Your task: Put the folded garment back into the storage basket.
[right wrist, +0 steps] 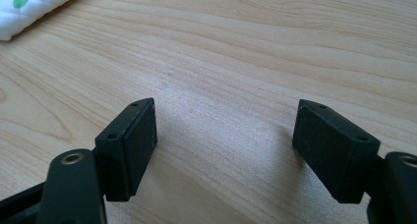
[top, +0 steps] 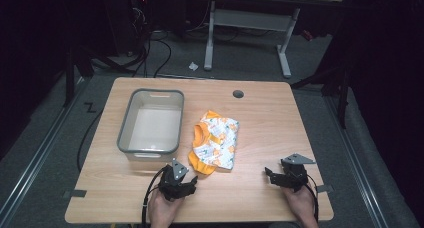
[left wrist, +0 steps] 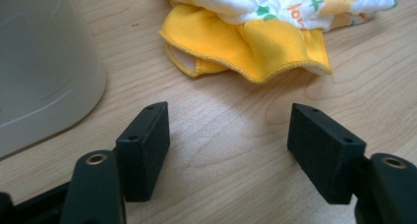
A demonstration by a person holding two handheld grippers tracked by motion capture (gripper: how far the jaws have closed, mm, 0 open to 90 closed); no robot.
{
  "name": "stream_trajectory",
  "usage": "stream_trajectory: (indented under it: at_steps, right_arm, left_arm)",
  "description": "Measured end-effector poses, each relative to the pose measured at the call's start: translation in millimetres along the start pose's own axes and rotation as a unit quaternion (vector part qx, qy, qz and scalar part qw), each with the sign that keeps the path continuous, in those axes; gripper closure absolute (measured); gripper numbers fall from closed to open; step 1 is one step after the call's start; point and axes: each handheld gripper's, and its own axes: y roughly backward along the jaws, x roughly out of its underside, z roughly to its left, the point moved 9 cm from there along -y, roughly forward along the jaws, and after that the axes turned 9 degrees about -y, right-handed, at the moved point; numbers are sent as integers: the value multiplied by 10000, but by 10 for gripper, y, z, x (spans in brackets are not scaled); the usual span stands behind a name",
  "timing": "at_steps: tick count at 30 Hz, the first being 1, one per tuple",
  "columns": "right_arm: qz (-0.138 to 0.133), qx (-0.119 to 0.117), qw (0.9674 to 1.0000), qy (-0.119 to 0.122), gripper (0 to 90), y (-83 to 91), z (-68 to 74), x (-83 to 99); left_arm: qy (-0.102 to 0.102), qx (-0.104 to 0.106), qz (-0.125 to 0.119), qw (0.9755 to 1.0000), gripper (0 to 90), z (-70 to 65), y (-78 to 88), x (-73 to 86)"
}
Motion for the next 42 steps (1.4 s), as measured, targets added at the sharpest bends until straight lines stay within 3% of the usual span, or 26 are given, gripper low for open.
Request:
stream_trajectory:
  at_steps: [36, 42]
  right_arm:
    - [-12, 63, 10000, -64, 250, -1, -17, -4]
    - [-7, 59, 10000, -61, 250, 0, -17, -3]
  left_arm:
    - [34, -51, 45, 10000, 301, -11, -11, -10]
    - [65, 100, -20, 9999, 292, -68, 13, -35]
